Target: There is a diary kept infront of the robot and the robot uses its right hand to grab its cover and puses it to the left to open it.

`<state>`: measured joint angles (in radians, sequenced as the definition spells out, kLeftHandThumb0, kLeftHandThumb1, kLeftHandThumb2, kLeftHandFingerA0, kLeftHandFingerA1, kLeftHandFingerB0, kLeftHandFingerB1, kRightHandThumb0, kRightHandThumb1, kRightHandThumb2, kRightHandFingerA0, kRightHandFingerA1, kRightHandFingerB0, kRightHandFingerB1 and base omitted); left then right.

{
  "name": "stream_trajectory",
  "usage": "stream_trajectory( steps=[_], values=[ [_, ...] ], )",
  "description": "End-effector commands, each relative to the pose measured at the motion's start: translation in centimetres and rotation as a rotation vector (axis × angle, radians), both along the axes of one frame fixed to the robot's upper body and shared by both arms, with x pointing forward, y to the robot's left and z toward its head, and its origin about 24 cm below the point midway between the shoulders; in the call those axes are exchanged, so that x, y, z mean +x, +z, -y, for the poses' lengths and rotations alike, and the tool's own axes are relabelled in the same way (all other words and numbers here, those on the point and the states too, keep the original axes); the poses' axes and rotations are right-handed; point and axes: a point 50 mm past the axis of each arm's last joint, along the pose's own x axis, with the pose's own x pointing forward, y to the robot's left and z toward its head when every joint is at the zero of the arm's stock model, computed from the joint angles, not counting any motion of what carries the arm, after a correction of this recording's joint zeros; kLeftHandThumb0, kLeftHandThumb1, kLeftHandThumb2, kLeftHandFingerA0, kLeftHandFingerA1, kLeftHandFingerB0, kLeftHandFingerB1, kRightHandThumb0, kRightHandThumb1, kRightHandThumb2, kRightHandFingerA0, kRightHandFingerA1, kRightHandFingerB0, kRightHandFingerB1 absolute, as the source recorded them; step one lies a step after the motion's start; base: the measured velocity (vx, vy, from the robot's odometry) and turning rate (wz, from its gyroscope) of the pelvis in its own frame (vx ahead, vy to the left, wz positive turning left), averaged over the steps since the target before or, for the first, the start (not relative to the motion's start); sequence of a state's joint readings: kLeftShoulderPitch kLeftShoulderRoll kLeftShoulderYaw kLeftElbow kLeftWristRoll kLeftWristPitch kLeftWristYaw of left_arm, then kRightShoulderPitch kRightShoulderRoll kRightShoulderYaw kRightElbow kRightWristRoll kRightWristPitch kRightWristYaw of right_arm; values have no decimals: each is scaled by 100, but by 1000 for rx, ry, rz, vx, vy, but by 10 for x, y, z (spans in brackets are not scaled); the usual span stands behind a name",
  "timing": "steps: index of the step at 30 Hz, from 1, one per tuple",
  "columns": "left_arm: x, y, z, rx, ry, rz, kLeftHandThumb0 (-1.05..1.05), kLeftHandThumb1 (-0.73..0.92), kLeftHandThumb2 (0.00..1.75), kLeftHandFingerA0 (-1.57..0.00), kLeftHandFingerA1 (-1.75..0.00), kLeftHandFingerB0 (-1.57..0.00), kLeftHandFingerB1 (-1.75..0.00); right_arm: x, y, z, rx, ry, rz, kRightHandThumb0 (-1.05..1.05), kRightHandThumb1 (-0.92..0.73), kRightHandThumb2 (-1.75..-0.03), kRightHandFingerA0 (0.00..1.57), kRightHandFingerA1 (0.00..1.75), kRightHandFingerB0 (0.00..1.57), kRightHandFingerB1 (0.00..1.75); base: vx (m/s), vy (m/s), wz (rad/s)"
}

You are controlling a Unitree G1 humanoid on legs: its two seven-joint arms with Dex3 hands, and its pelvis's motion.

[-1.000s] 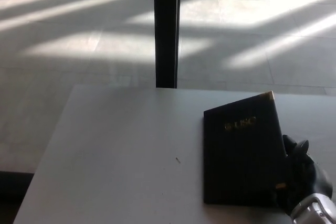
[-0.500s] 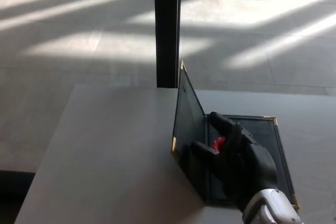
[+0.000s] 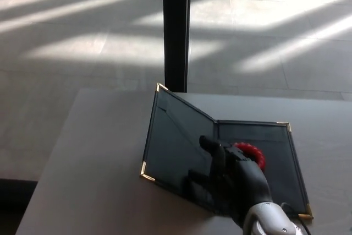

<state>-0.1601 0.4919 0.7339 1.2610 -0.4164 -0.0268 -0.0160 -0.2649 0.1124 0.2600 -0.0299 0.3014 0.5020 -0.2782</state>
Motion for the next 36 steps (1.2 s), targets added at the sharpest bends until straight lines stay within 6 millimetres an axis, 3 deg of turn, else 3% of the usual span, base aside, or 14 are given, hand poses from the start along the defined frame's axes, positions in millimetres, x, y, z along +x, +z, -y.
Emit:
stream_trajectory(
  steps=[1,7,8,12,16,17,18,20,21,22,24,26,27,36],
  values=[
    [2,9,-7,31,6,-5,-105,92,120,-25,-171,-15,-139,24,0,17,-182,-33,37,-76,-92,-85,32,63,21,49,0,0,0],
    [10,15,-10,50,-18,2,-105,92,117,-22,-164,-12,-137,63,19,36,-422,-96,138,-63,-73,-119,43,69,10,49,0,0,0],
    [11,16,-10,54,-27,8,-105,92,117,-16,-166,-7,-136,71,26,33,-472,-70,168,-83,-92,-74,42,63,27,46,0,0,0],
    [14,18,-11,62,-29,-8,-101,71,158,-25,-115,0,-95,80,37,14,-485,-22,206,-85,-92,-70,44,65,38,48,0,0,0],
    [23,21,-9,68,-29,2,-90,67,151,-21,-106,0,-88,79,43,-20,-458,66,250,-84,-92,-70,46,64,41,49,0,0,0],
    [26,22,-9,69,-37,8,-90,67,151,-21,-106,0,-88,78,44,-25,-451,74,263,-84,-92,-70,46,64,41,49,0,0,0],
    [26,22,-9,68,-36,10,-105,92,116,-23,-164,-12,-135,77,44,-29,-449,86,267,-90,-79,-85,46,64,37,51,0,0,0],
    [27,22,-8,67,-51,14,-105,92,117,-18,-162,-13,-137,69,40,-51,-435,146,261,-88,-91,-69,45,65,38,47,0,0,0],
    [28,23,-9,77,-55,5,-105,92,117,-19,-163,-14,-137,65,36,-58,-425,179,254,-83,-72,-112,43,67,34,56,0,0,0],
    [29,23,-9,76,-50,4,-105,92,118,-21,-163,-15,-136,61,33,-63,-435,206,254,-85,-92,-72,49,71,34,45,0,0,0],
    [30,24,-9,80,-57,1,-105,92,118,-19,-164,-14,-137,50,18,-71,-463,274,262,-83,-92,-71,50,81,32,48,0,0,0],
    [32,25,-9,81,-63,3,-105,92,114,-26,-162,-16,-135,49,14,-68,-481,285,260,-84,-92,-74,41,70,33,48,0,0,0],
    [31,24,-9,79,-63,7,-105,92,113,-25,-160,-14,-133,49,10,-63,-492,294,240,-84,-74,-111,38,68,30,55,0,0,0],
    [26,21,-8,87,-74,-35,-105,92,119,-28,-165,-15,-133,81,45,0,-455,85,247,-85,-92,-74,38,60,29,45,0,0,0]
  ],
)
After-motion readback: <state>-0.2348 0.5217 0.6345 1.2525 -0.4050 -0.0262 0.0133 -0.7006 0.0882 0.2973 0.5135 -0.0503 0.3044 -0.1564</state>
